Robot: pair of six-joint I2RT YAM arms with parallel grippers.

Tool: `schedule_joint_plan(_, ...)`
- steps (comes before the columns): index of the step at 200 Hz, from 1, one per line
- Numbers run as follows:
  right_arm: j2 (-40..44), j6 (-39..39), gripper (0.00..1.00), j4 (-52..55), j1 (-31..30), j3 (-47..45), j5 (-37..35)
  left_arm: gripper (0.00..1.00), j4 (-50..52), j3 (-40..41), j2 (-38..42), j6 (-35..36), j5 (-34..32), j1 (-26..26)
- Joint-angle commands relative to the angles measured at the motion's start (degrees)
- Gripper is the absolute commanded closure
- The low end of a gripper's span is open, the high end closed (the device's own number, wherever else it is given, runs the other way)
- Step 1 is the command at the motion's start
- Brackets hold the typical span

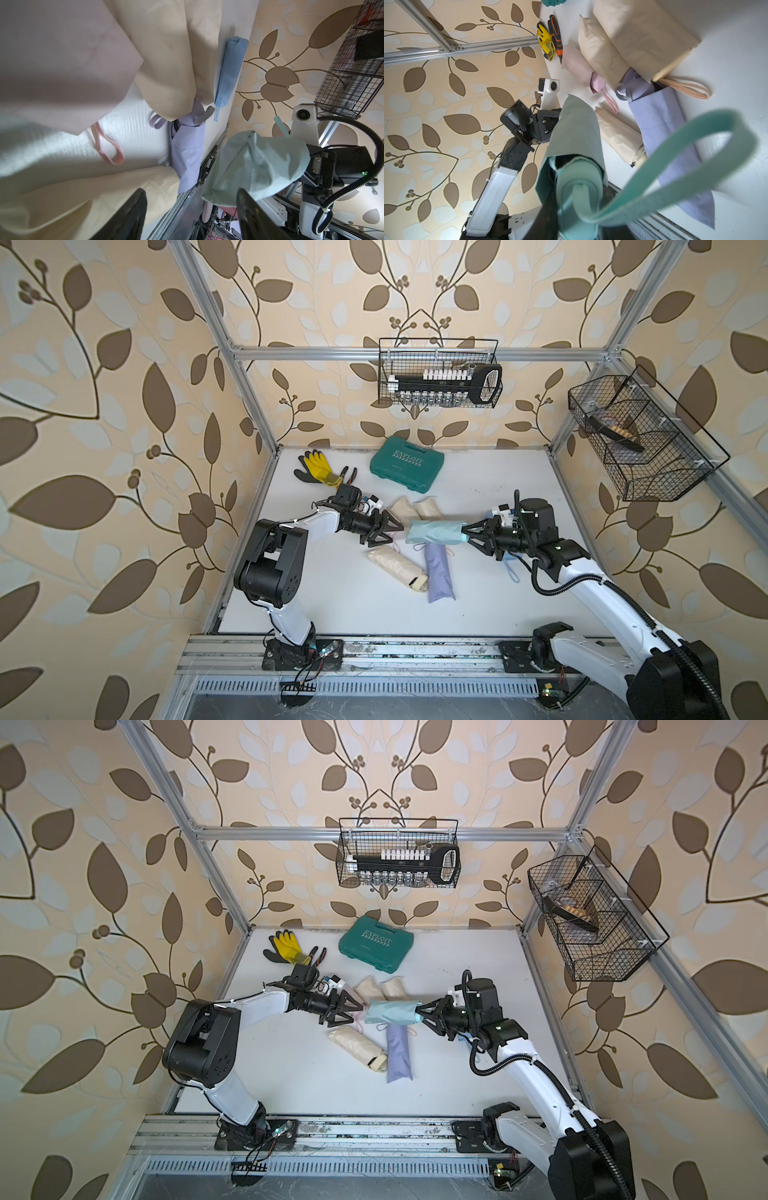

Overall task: Take umbrellas out of sleeves
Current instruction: Take out the umbrella from the umbrella sleeve.

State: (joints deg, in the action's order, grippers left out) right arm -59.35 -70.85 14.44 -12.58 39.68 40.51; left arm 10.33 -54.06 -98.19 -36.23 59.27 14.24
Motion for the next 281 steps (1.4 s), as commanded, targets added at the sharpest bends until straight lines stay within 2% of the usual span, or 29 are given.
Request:
schedule_joint_plan(1, 1.61, -0.21, 1.0, -0.98, 1.18, 1.56, 4.03, 0.32, -13.41, 2.11, 2.41, -9.92, 4.65, -0.25)
schedule_joint_plan(29, 0.56, -3.67, 1.0, -5.48, 2.54, 1.05, 6.12, 0.32, -25.89, 5.42, 3.03, -18.44, 7.71, -0.62)
schedule_joint_plan(71, -0.32, -7.22, 1.0, -8.64, 2.82, 1.49, 7.69, 0.34, -34.17, 6.66, 2.22, -22.0, 9.62, -0.62)
schedule_joint_plan(103, -0.63, -7.72, 1.0, -8.73, 2.96, 1.8, 8.09, 0.35, -50.34, 8.42, 0.72, -33.17, 9.64, -0.62)
schedule_joint_plan(117, -0.98, -7.93, 1.0, -9.24, 3.0, 1.8, 8.15, 0.36, -54.46, 8.87, 0.28, -36.18, 9.92, -0.46)
schedule_joint_plan(147, -1.55, -8.44, 1.0, -10.12, 3.06, 2.14, 8.52, 0.37, -53.26, 8.73, 0.28, -35.05, 11.8, 0.29)
schedule_joint_plan(192, -1.87, -9.8, 1.0, -11.59, 3.05, 2.11, 8.78, 0.36, -43.78, 6.76, 0.61, -28.11, 12.79, 1.9)
schedule_joint_plan(232, -1.91, -10.3, 1.0, -11.98, 3.09, 2.23, 8.62, 0.37, -42.55, 6.86, 0.18, -26.79, 12.72, 2.11)
schedule_joint_plan(281, -1.71, -10.51, 1.0, -12.0, 3.09, 1.95, 8.62, 0.48, -43.72, 5.83, -0.4, -28.06, 12.97, 2.2)
